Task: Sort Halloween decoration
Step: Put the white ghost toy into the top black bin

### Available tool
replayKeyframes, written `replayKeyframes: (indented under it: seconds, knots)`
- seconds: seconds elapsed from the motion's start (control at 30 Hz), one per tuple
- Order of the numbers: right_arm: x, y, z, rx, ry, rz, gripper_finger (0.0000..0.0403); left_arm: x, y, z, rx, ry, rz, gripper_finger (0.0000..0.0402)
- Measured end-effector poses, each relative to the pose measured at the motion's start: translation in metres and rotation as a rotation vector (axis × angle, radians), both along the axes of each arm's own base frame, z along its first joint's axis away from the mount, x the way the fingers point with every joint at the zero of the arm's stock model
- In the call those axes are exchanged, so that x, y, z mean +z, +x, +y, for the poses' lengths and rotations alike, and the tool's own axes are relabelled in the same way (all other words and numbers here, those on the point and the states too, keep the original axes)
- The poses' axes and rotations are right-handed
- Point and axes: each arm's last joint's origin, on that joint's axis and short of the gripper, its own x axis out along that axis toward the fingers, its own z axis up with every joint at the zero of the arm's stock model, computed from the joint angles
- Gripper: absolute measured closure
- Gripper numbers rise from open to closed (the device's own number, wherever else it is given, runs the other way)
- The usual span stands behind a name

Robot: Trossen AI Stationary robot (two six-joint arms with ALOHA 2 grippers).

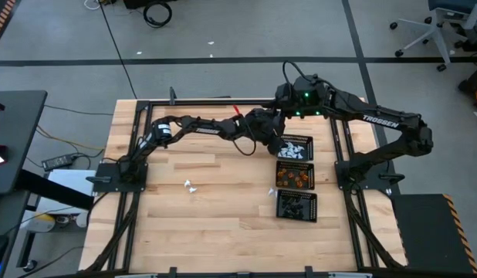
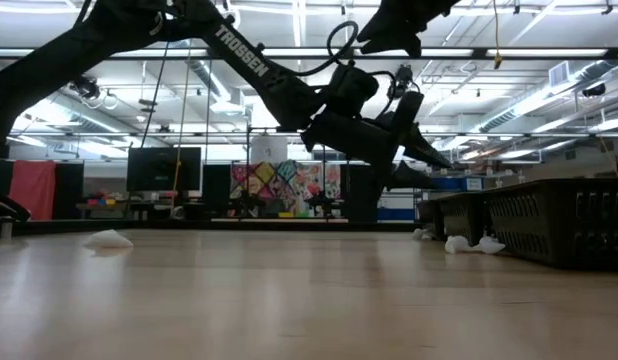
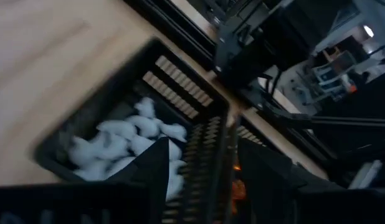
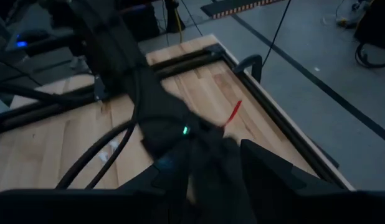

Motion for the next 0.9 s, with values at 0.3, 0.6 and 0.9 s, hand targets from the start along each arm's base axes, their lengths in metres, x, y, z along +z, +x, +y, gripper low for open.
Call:
replayKeyframes:
  seconds: [0.3, 0.6, 0.9]
  knots:
    - [-0.006, -0.006, 0.003, -0.029, 0.012, 0.093, 0.0255, 0.039, -0.045, -0.005, 0.057, 0.347, -0.066, 0.0229]
    - [0.004, -0.007, 0.005, -0.068, -0.049, 0.02, 0.0255, 0.003, -0.082, -0.012, 0.078, 0.521, 0.09, 0.0239]
    - [0.005, -0.005, 0.01, -0.049, -0.036, 0.01, 0.0255, -0.021, -0.057, -0.031, 0.011, 0.544, 0.13, 0.0193]
